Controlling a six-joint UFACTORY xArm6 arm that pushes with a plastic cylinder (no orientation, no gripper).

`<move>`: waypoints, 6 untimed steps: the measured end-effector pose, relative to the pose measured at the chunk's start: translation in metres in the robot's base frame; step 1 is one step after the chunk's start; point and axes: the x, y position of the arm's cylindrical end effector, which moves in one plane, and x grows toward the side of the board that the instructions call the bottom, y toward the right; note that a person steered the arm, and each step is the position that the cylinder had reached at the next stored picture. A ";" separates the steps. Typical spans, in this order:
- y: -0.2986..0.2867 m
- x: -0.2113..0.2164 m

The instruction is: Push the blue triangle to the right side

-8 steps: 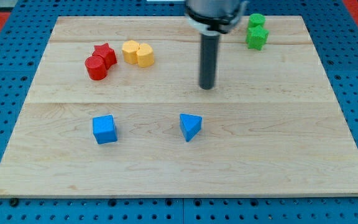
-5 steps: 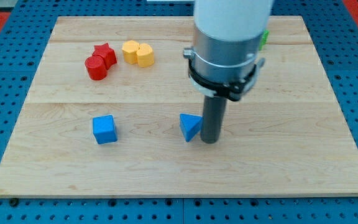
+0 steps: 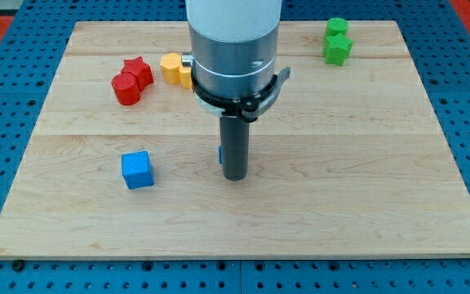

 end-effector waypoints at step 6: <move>0.181 -0.139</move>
